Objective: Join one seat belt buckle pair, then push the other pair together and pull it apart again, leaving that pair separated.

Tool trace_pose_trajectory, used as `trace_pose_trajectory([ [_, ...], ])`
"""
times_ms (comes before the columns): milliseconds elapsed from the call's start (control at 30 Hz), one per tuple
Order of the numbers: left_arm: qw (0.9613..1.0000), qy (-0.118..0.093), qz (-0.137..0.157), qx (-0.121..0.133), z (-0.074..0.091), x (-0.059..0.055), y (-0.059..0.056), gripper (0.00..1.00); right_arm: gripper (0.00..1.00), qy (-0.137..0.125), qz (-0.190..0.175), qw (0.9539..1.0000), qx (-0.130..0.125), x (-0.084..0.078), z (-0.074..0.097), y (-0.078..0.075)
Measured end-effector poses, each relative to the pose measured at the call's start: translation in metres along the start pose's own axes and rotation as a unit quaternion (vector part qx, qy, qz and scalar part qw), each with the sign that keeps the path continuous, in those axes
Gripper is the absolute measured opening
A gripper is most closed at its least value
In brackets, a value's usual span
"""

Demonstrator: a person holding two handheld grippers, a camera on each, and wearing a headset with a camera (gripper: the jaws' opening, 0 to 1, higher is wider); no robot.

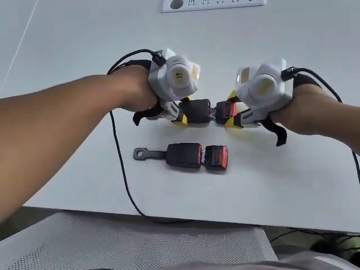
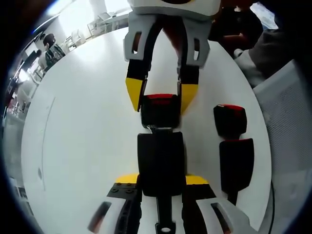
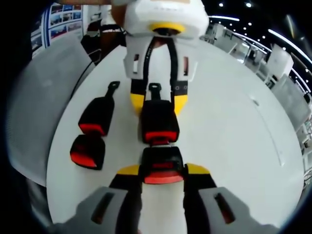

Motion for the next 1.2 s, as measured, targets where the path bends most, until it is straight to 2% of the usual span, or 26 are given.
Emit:
trace_pose_trajectory([
  [767,1.0,0.0,-0.001,-0.002,-0.001,0.0,0.0,0.32,0.31,-0.002,0.001,1.0,-0.003,-0.003,0.001,0.002],
  [1067,1.0,-0.005,0.001,-0.002,-0.001,-0.001,0.0,0.32,0.31,0.0,-0.001,1.0,-0.002,-0.015,0.01,-0.004],
  [1200,1.0,-0.004,0.001,-0.002,-0.001,-0.001,0.0,0.32,0.32,0.0,0.007,1.0,0.002,-0.014,0.009,-0.004],
])
Point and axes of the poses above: the centre of the closed fingertips' face, and the gripper's own axes: z roughly backward along the fingers, y roughly to its left, x roughly out of its top, the point moved 9 cm from there along z, roughly backward along the fingers, and after that the axes turned 13 degrees about -z, right-handed, at the moved point
